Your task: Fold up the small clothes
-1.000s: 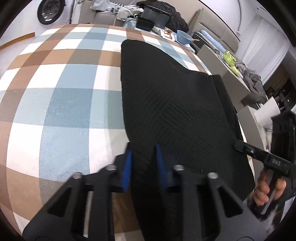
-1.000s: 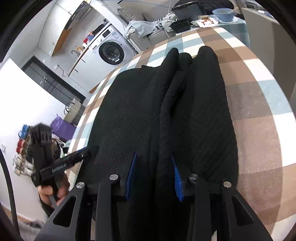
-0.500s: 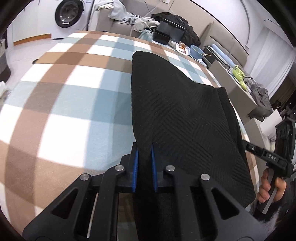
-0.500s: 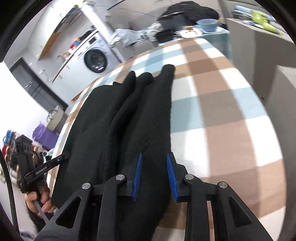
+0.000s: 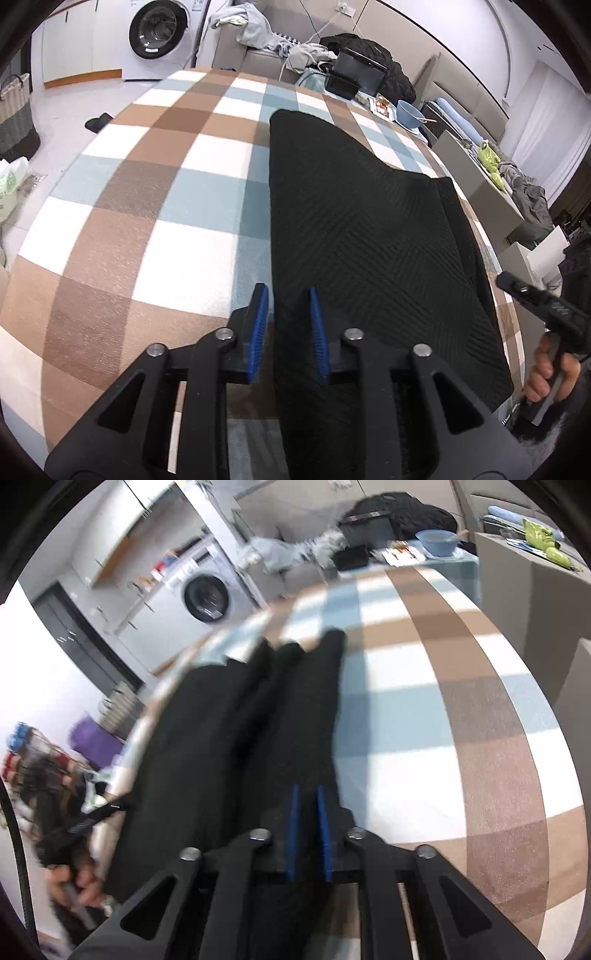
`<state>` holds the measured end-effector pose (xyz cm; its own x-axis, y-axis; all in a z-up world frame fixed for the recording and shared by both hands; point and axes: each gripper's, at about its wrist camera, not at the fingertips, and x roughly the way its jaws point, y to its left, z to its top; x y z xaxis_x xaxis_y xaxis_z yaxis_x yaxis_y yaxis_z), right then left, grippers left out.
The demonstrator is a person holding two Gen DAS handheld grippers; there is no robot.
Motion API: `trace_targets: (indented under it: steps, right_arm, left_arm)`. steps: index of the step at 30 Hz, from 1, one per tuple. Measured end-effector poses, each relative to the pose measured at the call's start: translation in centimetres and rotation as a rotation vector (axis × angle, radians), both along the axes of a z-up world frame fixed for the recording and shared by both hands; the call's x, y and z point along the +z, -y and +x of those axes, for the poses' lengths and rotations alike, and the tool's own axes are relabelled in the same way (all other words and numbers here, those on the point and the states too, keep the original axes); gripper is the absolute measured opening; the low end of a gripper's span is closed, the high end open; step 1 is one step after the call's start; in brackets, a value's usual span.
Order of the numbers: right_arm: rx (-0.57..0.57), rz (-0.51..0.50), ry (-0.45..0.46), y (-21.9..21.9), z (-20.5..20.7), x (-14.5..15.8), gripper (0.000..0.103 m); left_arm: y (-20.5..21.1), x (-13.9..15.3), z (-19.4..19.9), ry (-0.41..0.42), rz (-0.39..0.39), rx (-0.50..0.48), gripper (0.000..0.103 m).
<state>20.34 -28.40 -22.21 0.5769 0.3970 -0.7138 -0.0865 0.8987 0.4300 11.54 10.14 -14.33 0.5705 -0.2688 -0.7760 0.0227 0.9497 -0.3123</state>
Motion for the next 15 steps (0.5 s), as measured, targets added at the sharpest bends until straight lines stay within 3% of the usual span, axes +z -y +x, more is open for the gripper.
trace_targets:
  steps: [3,6,8,11,14,15]
  right_arm:
    - [0.068,0.113,0.018,-0.6,0.1,0.8,0.034]
    - [0.137,0.155,-0.021,-2.6,1.2,-0.1,0.036]
    - [0.156,0.138,-0.036,-3.8,2.3,-1.0,0.036]
    - [0.164,0.169,-0.082,-4.9,3.9,-2.4,0.035]
    - [0.172,0.148,-0.069,-5.9,5.0,-2.5,0.013]
    - [0.18,0.136,-0.062,-6.4,5.2,-2.3,0.011]
  left_arm:
    - [-0.3,0.4,-0.2,0.012,-0.004,0.008,0.045]
    - [-0.5,1.0,-0.5,0.031,-0.018,0.013,0.062]
    - [-0.6,1.3,-0.7,0.037,-0.024,0.014,0.068]
    - [-0.6,1.5,-0.8,0.039,-0.03,0.007,0.068]
    - [-0.6,1.5,-0.8,0.04,-0.027,0.005,0.068]
    - [-0.6,1.6,-0.8,0.038,-0.032,0.009,0.068]
